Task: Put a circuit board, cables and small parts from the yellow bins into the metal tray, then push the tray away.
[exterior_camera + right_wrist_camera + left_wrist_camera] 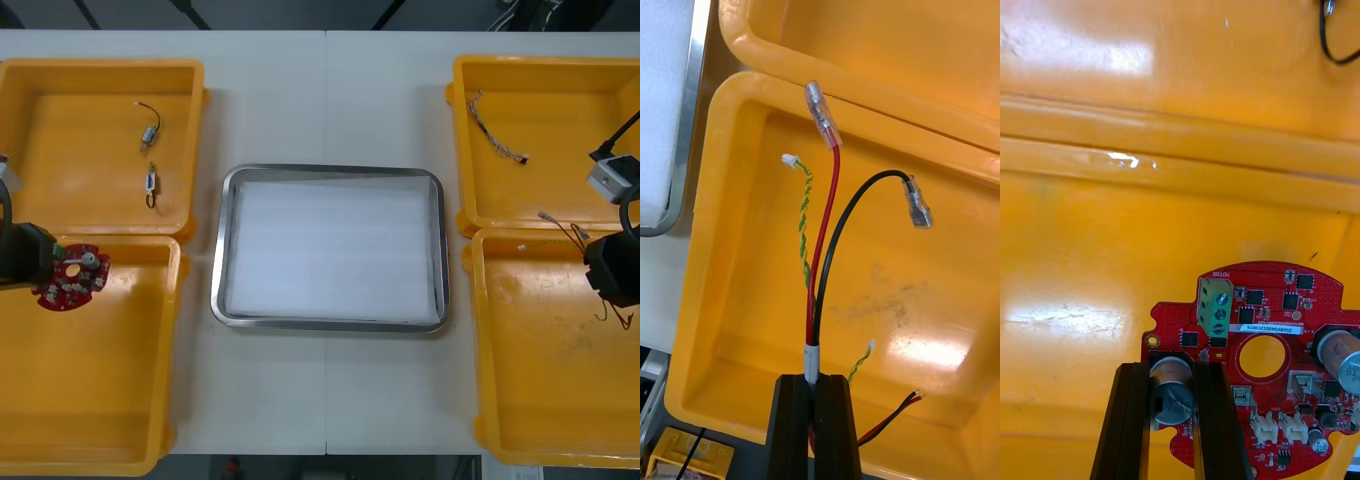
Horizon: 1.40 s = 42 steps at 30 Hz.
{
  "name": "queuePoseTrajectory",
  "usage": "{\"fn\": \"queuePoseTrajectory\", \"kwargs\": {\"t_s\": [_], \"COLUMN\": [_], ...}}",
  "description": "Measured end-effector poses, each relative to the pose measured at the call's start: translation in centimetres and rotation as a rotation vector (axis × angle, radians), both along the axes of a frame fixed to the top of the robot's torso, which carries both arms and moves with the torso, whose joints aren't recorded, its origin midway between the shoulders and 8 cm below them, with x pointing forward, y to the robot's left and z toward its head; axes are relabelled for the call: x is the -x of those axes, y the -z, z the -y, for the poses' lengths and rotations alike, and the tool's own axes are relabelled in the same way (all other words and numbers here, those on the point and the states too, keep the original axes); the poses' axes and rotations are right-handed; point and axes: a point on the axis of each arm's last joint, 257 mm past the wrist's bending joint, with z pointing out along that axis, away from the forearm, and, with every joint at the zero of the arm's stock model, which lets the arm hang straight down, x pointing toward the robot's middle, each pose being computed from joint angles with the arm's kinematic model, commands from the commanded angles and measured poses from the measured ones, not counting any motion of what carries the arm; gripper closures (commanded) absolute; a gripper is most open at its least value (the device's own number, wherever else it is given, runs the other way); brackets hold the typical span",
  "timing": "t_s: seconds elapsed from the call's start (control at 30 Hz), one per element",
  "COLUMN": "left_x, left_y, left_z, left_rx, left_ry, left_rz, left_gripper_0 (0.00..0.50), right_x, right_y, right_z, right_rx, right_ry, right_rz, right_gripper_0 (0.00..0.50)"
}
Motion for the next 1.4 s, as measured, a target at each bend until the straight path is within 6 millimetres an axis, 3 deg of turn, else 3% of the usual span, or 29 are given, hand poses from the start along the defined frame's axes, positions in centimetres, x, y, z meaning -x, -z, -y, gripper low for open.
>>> {"fn": "queuePoseTrajectory", "kwargs": {"t_s": [0.13, 0.33, 0.63, 0.87, 1.07, 1.2, 1.4], "left_x": [-0.2, 0.3, -0.2, -1.7, -3.9, -5.3, -6.0], "left_y": [-1.8, -2.9, -5.5, -6.4, -6.4, -5.8, -5.1], "left_z": [-0.3, -0.5, 0.9, 3.0, 4.6, 6.9, 10.5], "left_rx": [0.007, -0.013, -0.016, 0.046, -0.010, 0.004, 0.184], "left_ry": [-0.017, -0.024, -0.009, 0.000, -0.003, -0.097, -0.311], "left_rz": [0.012, -0.016, -0.021, 0.002, 0.027, 0.020, 0.019], "left_gripper_0": [0.475, 0.480, 0.482, 0.484, 0.482, 0.482, 0.482], "right_x": [-0.1, -0.2, -0.5, -0.9, -1.1, -1.1, -1.1], "right_y": [-0.1, -0.2, -0.8, -1.4, -1.7, -1.9, -1.9], "right_z": [0.1, 0.1, -0.1, -0.4, -0.5, -0.6, -0.7], "right_rx": [0.008, 0.011, 0.032, 0.039, 0.040, 0.041, 0.041], "right_ry": [0.001, 0.000, -0.051, -0.072, -0.078, -0.082, -0.085], "right_rz": [0.006, 0.011, 0.032, 0.049, 0.059, 0.063, 0.064], "right_gripper_0": [0.500, 0.500, 0.500, 0.500, 0.500, 0.500, 0.500]}}
